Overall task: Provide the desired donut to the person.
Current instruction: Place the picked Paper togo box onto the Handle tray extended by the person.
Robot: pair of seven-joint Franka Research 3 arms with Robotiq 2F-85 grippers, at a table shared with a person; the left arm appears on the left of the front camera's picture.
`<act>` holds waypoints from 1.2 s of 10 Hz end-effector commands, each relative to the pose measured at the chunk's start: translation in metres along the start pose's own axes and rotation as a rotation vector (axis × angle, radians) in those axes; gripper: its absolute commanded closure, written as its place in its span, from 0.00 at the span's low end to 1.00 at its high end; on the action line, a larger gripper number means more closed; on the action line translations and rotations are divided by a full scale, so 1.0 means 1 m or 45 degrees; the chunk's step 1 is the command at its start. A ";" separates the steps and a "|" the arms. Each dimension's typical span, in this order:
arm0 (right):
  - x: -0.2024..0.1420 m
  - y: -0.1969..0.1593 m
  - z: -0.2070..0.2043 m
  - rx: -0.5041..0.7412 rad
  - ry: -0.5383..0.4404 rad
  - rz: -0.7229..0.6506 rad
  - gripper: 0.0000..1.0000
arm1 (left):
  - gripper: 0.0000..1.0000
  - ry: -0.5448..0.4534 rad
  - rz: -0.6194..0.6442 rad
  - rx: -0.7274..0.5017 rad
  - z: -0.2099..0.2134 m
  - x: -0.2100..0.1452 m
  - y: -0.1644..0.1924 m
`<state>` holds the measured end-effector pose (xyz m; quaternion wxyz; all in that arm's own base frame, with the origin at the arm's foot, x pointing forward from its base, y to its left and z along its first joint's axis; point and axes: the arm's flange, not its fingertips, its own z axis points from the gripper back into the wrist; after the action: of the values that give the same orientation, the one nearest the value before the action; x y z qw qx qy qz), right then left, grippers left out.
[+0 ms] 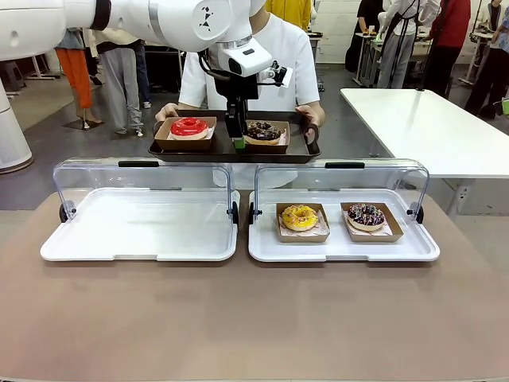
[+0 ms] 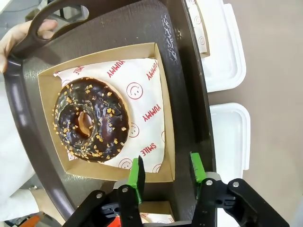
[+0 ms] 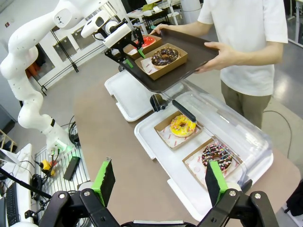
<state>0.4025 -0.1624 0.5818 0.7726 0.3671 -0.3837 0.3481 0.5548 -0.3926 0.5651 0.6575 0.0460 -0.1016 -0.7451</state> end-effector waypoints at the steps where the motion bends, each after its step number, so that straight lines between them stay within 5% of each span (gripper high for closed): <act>1: -0.001 0.001 -0.001 0.003 0.002 -0.001 0.00 | 0.28 -0.005 -0.010 -0.022 0.005 0.001 0.007; 4: -0.001 0.001 -0.001 0.003 0.002 -0.001 0.00 | 0.00 -0.012 -0.008 -0.029 0.006 0.000 0.006; 9: -0.001 0.001 -0.001 0.003 0.002 -0.001 0.00 | 0.00 -0.018 -0.017 -0.076 0.011 -0.001 0.002; 12: -0.001 0.001 -0.001 0.003 0.002 -0.001 0.00 | 0.00 0.035 -0.014 -0.154 0.040 -0.027 -0.037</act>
<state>0.4025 -0.1624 0.5815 0.7726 0.3673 -0.3835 0.3480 0.5325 -0.3792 0.5844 0.6608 0.0218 -0.0622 -0.7477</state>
